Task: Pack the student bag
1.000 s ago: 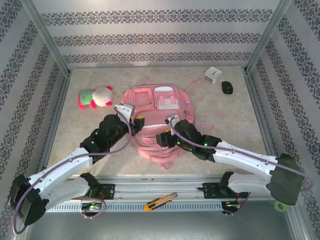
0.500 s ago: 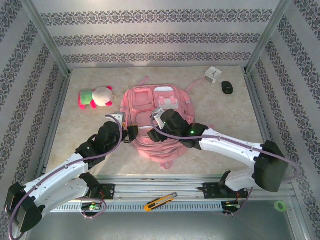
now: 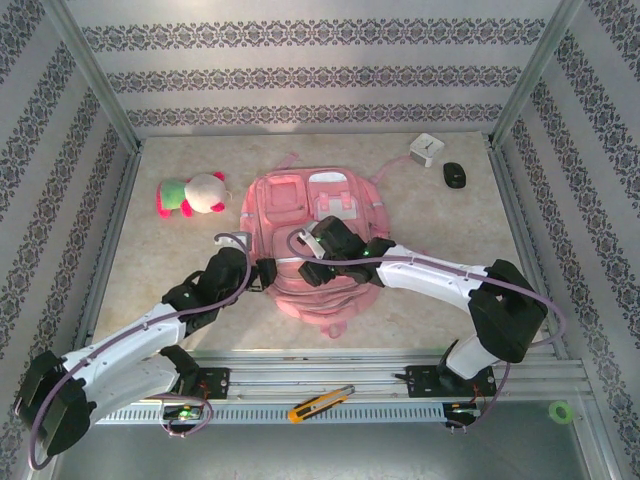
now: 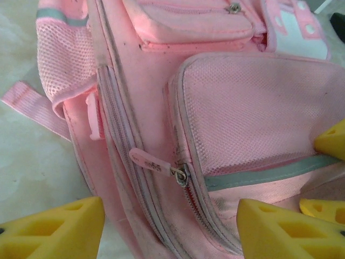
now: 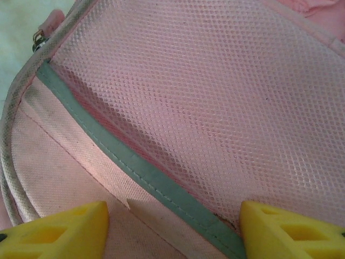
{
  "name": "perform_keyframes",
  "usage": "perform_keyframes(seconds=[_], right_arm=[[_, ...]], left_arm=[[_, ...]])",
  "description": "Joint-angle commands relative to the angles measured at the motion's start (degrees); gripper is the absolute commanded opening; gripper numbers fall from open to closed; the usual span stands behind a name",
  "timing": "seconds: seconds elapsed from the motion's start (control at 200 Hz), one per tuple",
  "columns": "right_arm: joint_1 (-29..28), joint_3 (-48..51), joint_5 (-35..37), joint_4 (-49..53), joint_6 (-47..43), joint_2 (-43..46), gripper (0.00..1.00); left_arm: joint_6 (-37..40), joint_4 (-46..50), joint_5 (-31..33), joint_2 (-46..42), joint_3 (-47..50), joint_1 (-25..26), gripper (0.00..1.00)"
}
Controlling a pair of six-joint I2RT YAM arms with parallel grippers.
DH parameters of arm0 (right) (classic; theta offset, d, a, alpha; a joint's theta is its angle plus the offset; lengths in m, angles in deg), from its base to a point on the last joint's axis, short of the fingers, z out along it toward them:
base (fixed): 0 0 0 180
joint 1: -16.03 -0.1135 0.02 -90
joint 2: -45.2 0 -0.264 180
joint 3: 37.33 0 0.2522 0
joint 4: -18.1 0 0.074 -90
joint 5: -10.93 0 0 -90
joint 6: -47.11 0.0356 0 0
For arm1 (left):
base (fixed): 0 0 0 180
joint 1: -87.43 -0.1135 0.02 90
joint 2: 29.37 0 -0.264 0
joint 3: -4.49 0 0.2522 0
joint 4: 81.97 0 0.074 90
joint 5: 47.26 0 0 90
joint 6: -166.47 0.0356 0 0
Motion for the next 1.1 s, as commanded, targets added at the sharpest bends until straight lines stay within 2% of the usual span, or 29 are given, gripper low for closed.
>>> perform_keyframes(seconds=[0.0, 0.16, 0.27, 0.485, 0.725, 0.799, 0.879, 0.984, 1.094], right_arm=[[-1.02, -0.02, -2.53, 1.68, -3.49, 1.06, 0.64], [-0.07, -3.81, -3.1, 4.85, -2.33, 3.44, 0.65], [0.64, -5.74, -5.34, 6.26, -2.36, 5.23, 0.64], [-0.34, -6.77, -4.91, 9.78, -9.22, 6.91, 0.62], [-0.18, -7.13, -3.34, 13.22, -9.14, 5.82, 0.63], [-0.16, -6.66, -3.25, 13.28, -10.72, 5.48, 0.63], [0.09, -6.38, -3.3, 13.55, -13.1, 5.34, 0.64], [3.66, -5.31, -10.18, 11.55, -13.27, 6.43, 0.65], [7.76, -5.09, -14.69, 10.7, -10.57, 6.4, 0.64]], left_arm=[[0.22, -2.03, -2.43, 0.95, -0.51, -1.09, 0.65], [0.65, 0.72, -5.72, 1.72, -2.33, -4.08, 0.67], [0.97, 1.55, -10.53, 2.18, -2.81, -8.98, 0.67], [1.9, 3.38, -21.89, 5.49, -5.62, -18.74, 0.66], [1.89, 1.73, -26.39, 10.59, -7.71, -19.23, 0.62], [4.7, -1.19, -31.23, 12.17, -8.64, -18.27, 0.62], [9.04, -2.78, -30.02, 12.62, -9.28, -16.85, 0.62], [14.47, -6.51, -29.57, 12.31, -8.84, -16.88, 0.65], [17.02, -5.7, -28.89, 14.63, -12.02, -16.91, 0.68]])
